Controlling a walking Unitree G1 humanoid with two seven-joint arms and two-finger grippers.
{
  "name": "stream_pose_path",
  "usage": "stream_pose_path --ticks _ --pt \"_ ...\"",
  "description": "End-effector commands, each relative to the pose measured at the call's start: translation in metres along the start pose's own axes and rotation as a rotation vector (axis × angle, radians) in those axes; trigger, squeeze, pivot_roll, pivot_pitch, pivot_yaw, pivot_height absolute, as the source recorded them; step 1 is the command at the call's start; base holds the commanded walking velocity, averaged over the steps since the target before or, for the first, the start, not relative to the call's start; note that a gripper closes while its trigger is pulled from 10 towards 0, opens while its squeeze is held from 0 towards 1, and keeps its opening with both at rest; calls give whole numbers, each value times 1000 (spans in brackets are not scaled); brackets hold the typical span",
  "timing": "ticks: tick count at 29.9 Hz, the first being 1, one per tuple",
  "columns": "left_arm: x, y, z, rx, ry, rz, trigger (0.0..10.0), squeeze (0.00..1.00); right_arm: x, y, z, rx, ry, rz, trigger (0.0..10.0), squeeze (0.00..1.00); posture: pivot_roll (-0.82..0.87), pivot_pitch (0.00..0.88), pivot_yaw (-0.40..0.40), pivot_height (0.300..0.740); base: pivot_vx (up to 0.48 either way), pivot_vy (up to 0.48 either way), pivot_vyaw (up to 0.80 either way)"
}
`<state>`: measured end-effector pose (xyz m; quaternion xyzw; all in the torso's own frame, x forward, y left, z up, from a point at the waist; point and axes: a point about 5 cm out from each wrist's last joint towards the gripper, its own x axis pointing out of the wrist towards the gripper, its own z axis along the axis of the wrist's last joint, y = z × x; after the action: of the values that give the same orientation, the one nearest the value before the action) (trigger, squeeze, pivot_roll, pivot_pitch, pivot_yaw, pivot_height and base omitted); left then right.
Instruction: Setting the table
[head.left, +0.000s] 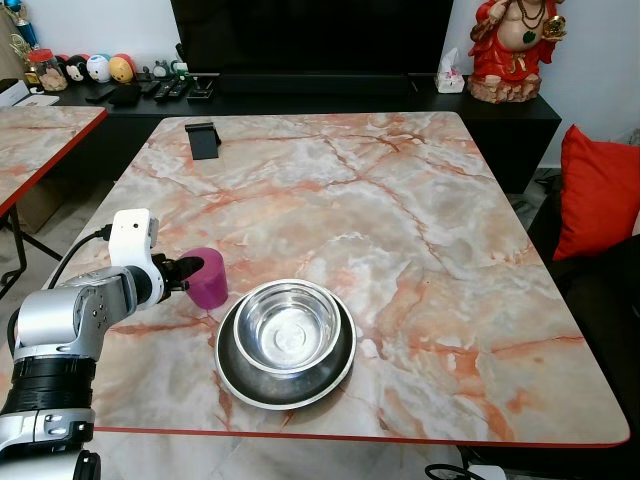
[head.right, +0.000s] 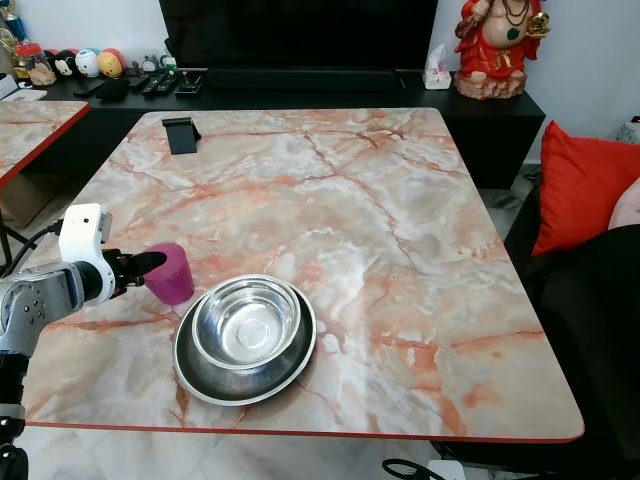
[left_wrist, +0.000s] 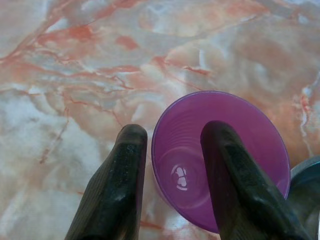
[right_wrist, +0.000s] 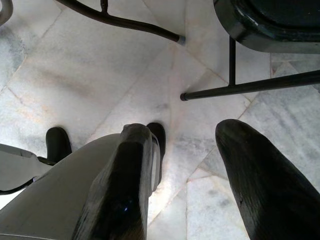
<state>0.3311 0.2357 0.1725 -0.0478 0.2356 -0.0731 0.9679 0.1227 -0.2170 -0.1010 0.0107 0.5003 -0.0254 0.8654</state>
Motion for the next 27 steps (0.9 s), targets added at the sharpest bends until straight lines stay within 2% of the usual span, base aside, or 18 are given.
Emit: stream_pose_path --ticks 1,4,5,6,9,11,13,14,15,16,17,18,19,23,25,27 --pt "-2 -2 11 29 -67 3 10000 525 0 0 -2 -5 8 0 10000 0 -15 0 31 732 0 0 0" --pt "-3 -3 14 34 -89 3 10000 486 0 0 -2 -5 8 0 10000 0 -15 0 31 732 0 0 0" --pt "-3 -4 16 33 -104 4 10000 0 0 0 -2 -5 8 1 10000 0 -15 0 30 732 0 0 0" --pt "-3 -4 16 33 -104 4 10000 0 0 0 -2 -5 8 1 10000 0 -15 0 30 732 0 0 0" --pt "-7 -3 29 28 -206 18 10000 0 0 0 -2 -4 8 1 10000 0 -17 0 30 732 0 0 0" --pt "-13 0 41 54 -326 67 10000 0 -1 0 -2 -4 7 0 10000 0 -14 0 29 732 0 0 0" --pt "-18 4 50 107 -421 128 10000 0 -1 0 -2 -4 7 1 10000 0 -14 0 30 732 0 0 0" --pt "-25 7 56 251 -515 214 10000 0 -1 0 -2 -5 7 1 10000 0 -11 0 28 732 0 0 0" --pt "-25 7 56 251 -515 214 10000 0 -1 0 -2 -5 7 1 10000 0 -11 0 28 732 0 0 0" --pt "-33 4 55 373 -602 265 10000 0 -1 -1 -2 -6 6 0 10000 0 -11 0 28 732 0 0 0" --pt "-33 4 55 373 -602 265 10000 0 -1 -1 -2 -6 6 0 10000 0 -11 0 28 732 0 0 0" --pt "-34 2 54 409 -621 276 10000 0 -1 -1 -2 -6 6 -1 10000 0 -12 0 27 732 0 0 0" --pt "-37 -2 48 445 -673 283 10000 0 -1 -1 -2 -4 3 -4 10000 0 -10 0 27 732 0 0 0" --pt "-40 -7 35 392 -719 280 10000 0 -1 -1 -2 3 -4 -10 10000 0 -20 0 27 732 0 0 0" --pt "-42 -15 26 467 -762 311 10000 0 -1 -2 -2 5 -4 -13 10000 0 -15 0 25 732 0 0 0" --pt "-43 -16 24 495 -769 318 10000 0 -1 -2 -2 4 -4 -13 10000 0 -15 0 25 732 0 0 0"
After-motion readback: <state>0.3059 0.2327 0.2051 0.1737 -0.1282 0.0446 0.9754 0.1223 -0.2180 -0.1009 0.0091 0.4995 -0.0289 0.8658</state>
